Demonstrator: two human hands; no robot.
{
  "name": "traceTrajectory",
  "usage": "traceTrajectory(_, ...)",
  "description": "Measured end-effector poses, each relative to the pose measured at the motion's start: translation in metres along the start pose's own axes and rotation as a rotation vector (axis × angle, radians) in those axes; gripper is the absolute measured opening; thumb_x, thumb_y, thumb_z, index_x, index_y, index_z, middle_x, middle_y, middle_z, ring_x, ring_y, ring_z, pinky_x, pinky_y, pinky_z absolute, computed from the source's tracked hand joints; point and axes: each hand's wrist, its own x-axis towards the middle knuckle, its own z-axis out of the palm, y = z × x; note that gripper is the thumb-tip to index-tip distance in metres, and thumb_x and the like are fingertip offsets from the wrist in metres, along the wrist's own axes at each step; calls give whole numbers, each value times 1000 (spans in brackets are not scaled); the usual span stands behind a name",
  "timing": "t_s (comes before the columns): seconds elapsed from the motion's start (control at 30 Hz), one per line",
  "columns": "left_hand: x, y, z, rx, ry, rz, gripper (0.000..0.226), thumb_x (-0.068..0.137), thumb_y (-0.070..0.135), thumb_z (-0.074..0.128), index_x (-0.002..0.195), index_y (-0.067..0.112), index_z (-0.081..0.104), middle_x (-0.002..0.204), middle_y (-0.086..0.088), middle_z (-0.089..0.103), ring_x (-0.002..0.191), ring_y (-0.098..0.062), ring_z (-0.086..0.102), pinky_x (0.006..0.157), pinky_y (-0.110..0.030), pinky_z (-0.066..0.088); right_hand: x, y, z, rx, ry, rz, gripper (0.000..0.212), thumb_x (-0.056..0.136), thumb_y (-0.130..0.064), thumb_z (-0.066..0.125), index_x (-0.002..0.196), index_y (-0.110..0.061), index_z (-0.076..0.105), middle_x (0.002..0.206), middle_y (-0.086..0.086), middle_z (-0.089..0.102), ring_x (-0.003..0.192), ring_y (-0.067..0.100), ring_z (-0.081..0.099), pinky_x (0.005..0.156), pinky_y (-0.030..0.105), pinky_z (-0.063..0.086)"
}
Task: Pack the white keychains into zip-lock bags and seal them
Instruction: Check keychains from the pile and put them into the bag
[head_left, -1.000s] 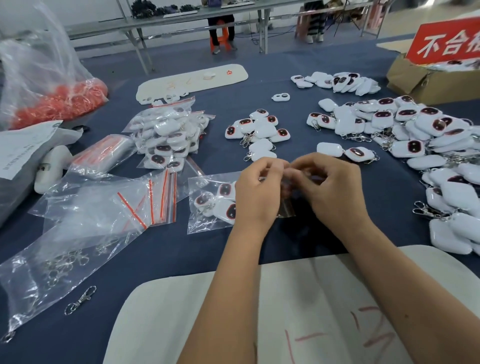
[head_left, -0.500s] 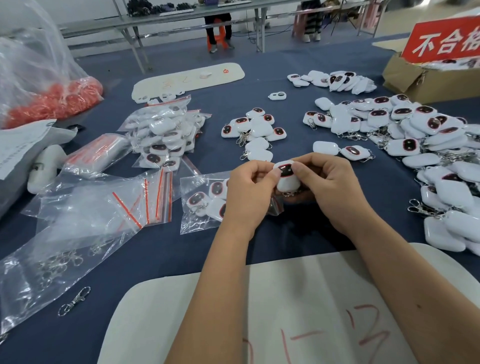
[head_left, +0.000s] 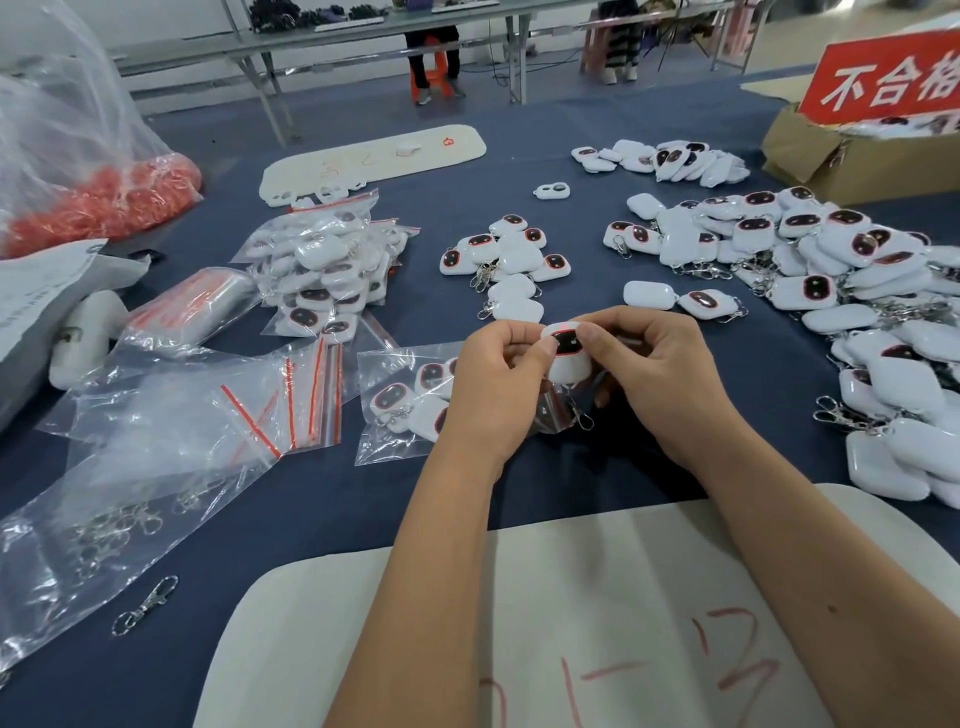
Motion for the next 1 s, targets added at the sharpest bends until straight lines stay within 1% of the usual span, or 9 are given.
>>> traceTrajectory(0.13,0,0,0,33,24,10,10,101,21,64,106,17,71,95,-2,75,78,-12,65,75,-44,61,-1,1,1,19,-41,-4,15,99,-12,70,100,-23,81,79,-3,78,57,4,64,53,19,53)
traceTrajectory(0.27,-2,1,-1,33,-10,3,10,101,21,64,108,18,71,99,-4,76,86,-20,71,81,-53,63,1,4,0,-26,-32,8,14,99,-11,70,99,-22,80,80,-3,78,59,3,64,53,20,53)
traceTrajectory(0.43,-3,2,-2,36,-27,11,11,101,20,64,109,17,72,98,-4,77,85,-19,72,79,-49,63,2,4,-1,-5,-35,27,14,99,-11,69,98,-20,79,79,-2,77,58,3,63,52,20,52)
traceTrajectory(0.53,-3,2,-1,57,-28,25,11,101,19,64,109,15,72,98,-5,77,88,-23,74,78,-45,63,1,4,-1,-12,-37,20,12,99,-9,69,97,-17,77,75,-4,76,57,1,63,52,17,50)
traceTrajectory(0.63,-3,3,0,57,-27,29,11,101,19,65,109,15,72,99,-6,76,93,-28,73,81,-48,63,1,4,-1,1,-38,25,12,99,-9,68,97,-17,77,76,-2,76,58,4,63,54,19,52)
traceTrajectory(0.77,-4,5,0,46,-2,57,9,100,17,65,106,13,72,98,-6,76,94,-27,72,84,-43,61,1,5,-1,3,-40,10,13,101,-11,66,98,-18,77,78,-1,76,60,8,63,57,21,53)
traceTrajectory(0.83,-4,5,2,38,15,71,9,100,17,66,106,13,71,99,-6,75,95,-27,71,87,-44,61,2,6,-2,31,-60,16,13,101,-11,66,101,-18,77,81,0,77,64,10,65,60,22,54)
traceTrajectory(0.9,-4,6,3,16,41,80,10,100,17,67,107,11,71,100,-7,75,96,-28,71,89,-46,60,2,5,-3,91,-110,32,12,100,-11,68,106,-17,76,88,0,79,74,11,71,65,22,56)
traceTrajectory(1.0,-4,6,4,1,75,102,10,99,17,69,105,9,71,100,-8,75,94,-29,71,89,-48,60,1,6,-3,64,-120,7,16,96,-10,74,108,-20,76,93,-1,81,82,12,77,69,20,57)
